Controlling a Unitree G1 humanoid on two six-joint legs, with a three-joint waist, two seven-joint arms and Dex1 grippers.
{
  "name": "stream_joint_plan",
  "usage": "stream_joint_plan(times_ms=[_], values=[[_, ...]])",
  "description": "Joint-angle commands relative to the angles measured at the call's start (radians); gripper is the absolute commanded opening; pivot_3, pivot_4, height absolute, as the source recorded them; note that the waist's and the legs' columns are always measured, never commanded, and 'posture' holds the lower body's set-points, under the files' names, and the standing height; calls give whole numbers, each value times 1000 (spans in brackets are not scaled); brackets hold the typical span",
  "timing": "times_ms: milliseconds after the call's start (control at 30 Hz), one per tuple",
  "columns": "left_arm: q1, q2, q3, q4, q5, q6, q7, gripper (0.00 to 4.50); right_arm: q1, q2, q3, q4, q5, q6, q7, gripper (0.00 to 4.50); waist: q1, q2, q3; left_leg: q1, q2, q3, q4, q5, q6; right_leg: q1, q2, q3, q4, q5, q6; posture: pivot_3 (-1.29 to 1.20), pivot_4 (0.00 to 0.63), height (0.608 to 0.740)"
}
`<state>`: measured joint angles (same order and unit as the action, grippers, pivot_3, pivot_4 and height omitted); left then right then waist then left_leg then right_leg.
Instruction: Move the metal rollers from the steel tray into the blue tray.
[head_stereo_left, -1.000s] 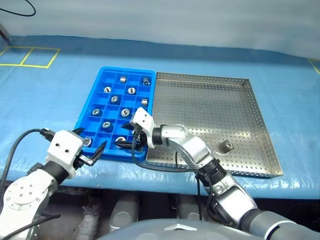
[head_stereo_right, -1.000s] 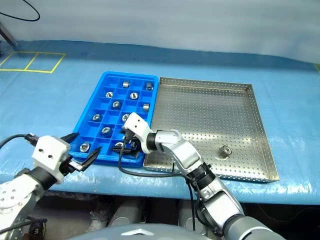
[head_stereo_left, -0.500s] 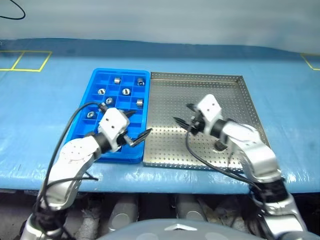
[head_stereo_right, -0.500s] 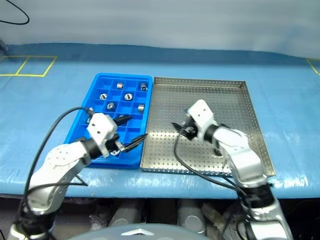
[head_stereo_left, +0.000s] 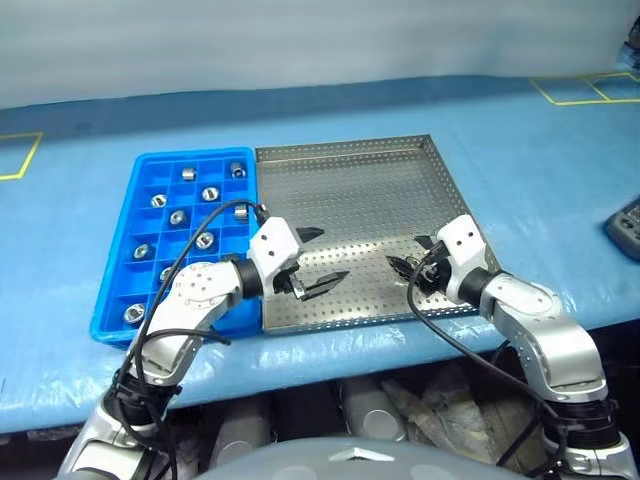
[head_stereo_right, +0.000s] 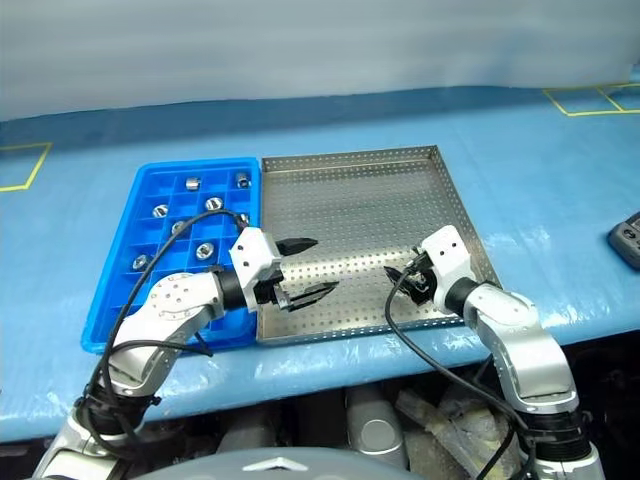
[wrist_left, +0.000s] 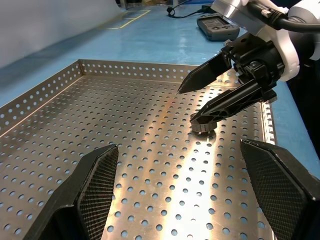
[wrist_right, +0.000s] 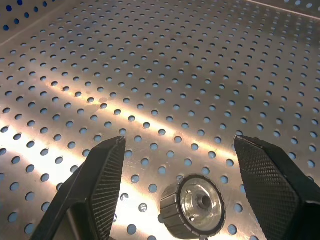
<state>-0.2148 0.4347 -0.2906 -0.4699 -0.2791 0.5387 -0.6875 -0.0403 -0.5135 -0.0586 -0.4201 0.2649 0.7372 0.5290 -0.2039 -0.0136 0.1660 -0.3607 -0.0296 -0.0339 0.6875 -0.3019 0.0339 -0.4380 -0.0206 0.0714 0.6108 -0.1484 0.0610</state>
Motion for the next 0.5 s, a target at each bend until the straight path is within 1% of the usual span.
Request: stream_joint_plan(times_ms=[33, 500], values=[[3, 5, -5, -21, 2, -19, -8, 4223, 2, -3, -23, 11, 5, 1, -15, 3626, -2, 0, 0, 0, 0, 0, 0, 0, 0, 0, 0, 0, 0, 0, 0, -235, 150, 740], [5, 13, -3, -16, 17, -29, -8, 4223, -1, -12, -7, 99, -14, 5, -26, 3626, 0, 0, 0, 0, 0, 2, 0, 0, 1, -1, 0, 2, 0, 1, 1, -232, 150, 740]])
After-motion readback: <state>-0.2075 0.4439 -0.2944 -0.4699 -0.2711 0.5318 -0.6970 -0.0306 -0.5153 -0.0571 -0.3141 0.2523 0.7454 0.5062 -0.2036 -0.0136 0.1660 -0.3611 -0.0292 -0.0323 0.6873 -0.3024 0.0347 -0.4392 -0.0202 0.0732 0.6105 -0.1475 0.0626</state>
